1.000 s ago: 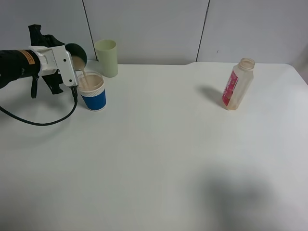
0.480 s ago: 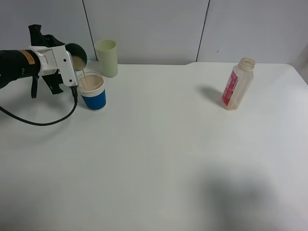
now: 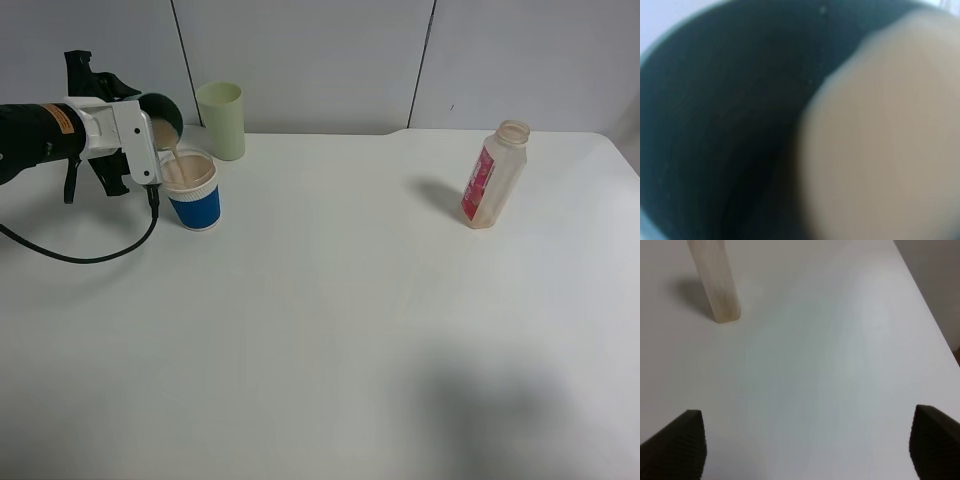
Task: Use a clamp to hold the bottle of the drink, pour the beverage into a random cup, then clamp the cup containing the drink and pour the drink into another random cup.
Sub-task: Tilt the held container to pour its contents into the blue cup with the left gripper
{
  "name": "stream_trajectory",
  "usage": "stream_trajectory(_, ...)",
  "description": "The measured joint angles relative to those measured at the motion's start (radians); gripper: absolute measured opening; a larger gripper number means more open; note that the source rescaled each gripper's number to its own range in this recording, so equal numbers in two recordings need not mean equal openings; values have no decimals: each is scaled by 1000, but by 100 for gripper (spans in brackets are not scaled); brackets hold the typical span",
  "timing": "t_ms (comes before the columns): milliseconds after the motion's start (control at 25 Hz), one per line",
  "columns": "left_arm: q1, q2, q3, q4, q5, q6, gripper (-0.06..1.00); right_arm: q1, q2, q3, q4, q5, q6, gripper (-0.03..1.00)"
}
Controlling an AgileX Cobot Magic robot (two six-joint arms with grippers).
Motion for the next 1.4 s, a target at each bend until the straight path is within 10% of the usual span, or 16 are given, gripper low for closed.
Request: stream_trajectory(1400,0,0,0,2,-88,212,0,0,0,0,0,0,0,67)
